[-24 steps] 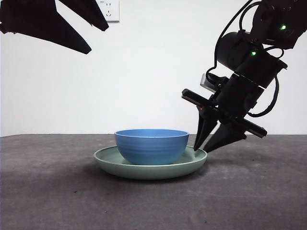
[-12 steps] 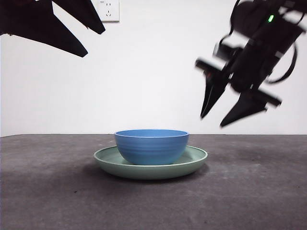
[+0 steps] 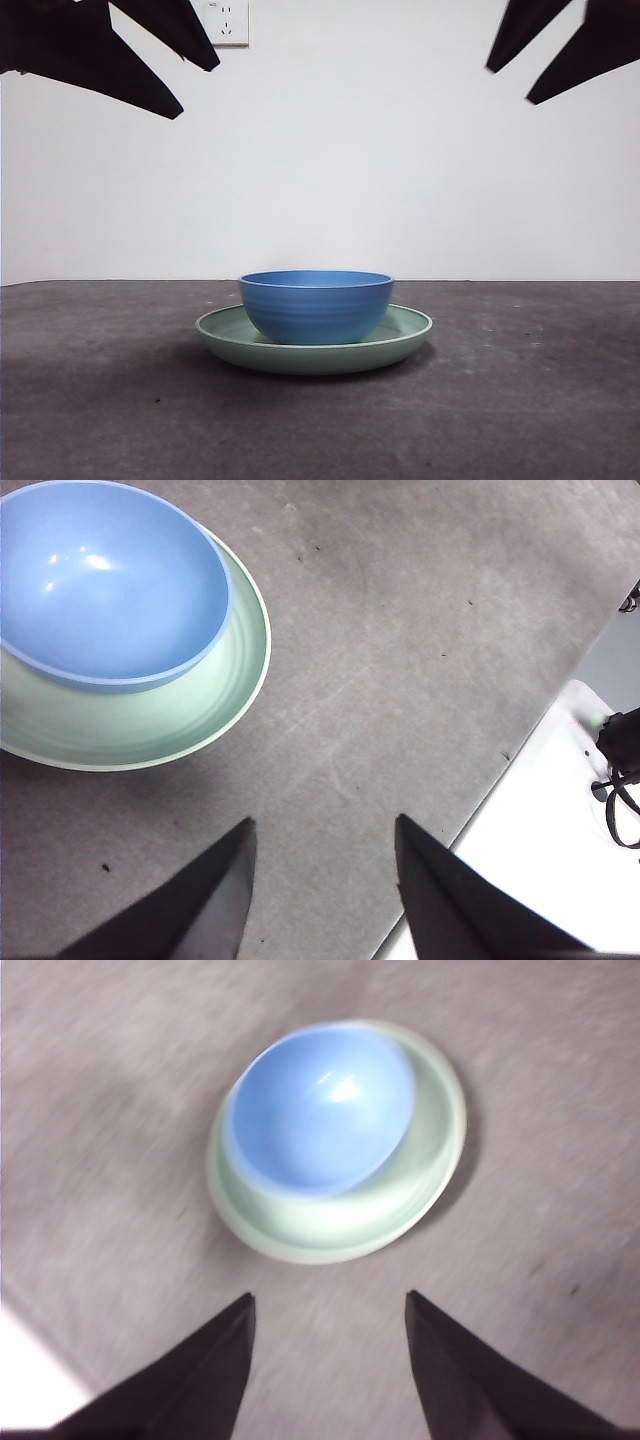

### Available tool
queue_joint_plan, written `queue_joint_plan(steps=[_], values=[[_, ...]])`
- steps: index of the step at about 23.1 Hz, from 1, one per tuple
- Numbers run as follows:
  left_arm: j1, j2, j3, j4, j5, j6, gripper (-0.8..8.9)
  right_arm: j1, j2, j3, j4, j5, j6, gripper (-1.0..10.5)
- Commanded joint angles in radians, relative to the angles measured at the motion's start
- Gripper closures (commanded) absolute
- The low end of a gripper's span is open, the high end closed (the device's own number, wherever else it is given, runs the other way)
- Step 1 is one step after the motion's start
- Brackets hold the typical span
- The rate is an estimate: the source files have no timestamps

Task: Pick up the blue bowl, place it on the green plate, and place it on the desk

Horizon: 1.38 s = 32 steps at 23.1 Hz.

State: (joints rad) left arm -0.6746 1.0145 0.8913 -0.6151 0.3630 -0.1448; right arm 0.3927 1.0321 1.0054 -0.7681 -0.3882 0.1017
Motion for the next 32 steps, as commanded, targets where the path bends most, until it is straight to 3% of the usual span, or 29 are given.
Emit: queue_joint_plan(steps=[1,5,20,22,24,32], values=[[-0.007,0.005,0.010,0.010,0.001,0.001,5.91,0.007,-0.072,-0.064,0.005,-0.050,-0.024,7.1],[-0.007,0.005,0.010,0.010,0.001,0.001,5.91,0.014,-0.198,-0.180,0.028,-0.132,-0.037,7.1],[-0.007,0.005,0.010,0.009,0.001,0.001,6.03,0.014,-0.251,-0.207,0.033,-0.135,-0.039,7.1],[-0.007,0.005,0.010,0.009,0.001,0.001,6.66,0.014,-0.251,-0.207,0.026,-0.135,-0.039,8.0],[-0.007,0.005,0.010,0.010,0.001,0.001,8.05,0.014,-0.251,-0.207,0.020,-0.135,-0.040,9.5],[-0.007,0.005,0.010,0.010,0.001,0.001,8.04,0.014,-0.251,-0.207,0.027,-0.135,-0.035,9.4]])
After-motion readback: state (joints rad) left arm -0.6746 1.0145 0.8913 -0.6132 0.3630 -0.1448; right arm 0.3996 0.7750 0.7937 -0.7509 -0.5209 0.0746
